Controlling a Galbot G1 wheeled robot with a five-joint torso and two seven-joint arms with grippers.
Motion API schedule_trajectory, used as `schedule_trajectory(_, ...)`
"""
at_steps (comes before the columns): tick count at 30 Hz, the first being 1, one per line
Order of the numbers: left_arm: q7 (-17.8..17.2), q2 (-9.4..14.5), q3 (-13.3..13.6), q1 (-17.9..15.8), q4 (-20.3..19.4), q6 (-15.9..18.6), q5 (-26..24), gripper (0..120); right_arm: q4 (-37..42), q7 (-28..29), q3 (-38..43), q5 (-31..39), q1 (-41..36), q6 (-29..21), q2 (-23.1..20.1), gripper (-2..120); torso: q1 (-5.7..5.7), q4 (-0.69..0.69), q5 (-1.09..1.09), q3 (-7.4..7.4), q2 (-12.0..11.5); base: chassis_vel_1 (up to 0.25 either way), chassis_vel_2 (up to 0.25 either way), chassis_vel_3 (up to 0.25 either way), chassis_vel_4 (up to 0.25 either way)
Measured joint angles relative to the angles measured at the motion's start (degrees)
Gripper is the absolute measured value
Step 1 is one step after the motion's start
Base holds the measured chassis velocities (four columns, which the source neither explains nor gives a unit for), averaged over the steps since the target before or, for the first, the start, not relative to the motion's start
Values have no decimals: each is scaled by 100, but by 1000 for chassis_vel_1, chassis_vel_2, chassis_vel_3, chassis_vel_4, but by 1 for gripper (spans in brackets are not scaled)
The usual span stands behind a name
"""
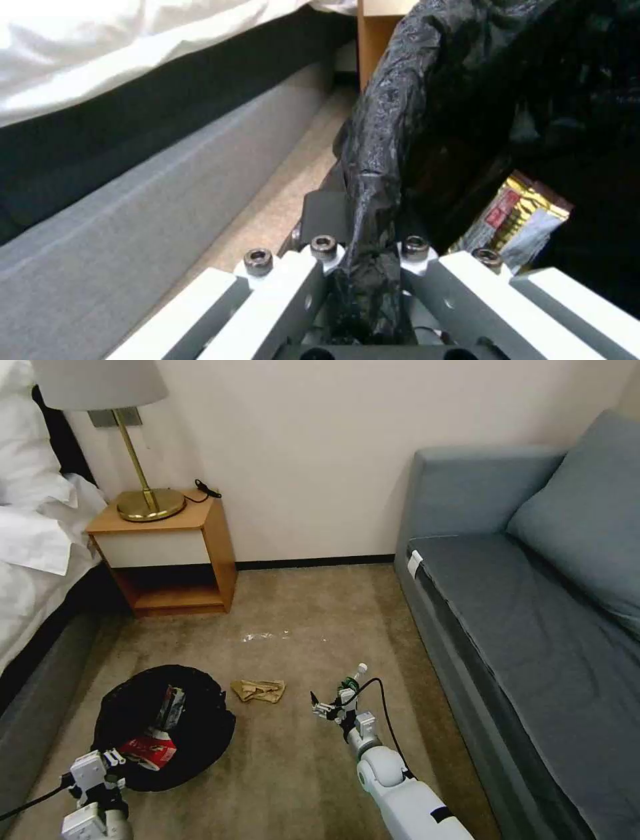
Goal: Pick up the trash bin, then pick up the garbage on the floor and place it into the trash bin.
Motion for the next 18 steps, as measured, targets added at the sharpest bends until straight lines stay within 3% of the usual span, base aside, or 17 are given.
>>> schedule_trajectory(18, 14, 28, -2, -17, 19, 0, 0, 2, 18, -118, -56, -53, 2, 11, 17, 100, 0, 0, 0, 0, 0, -81, 73, 78, -84)
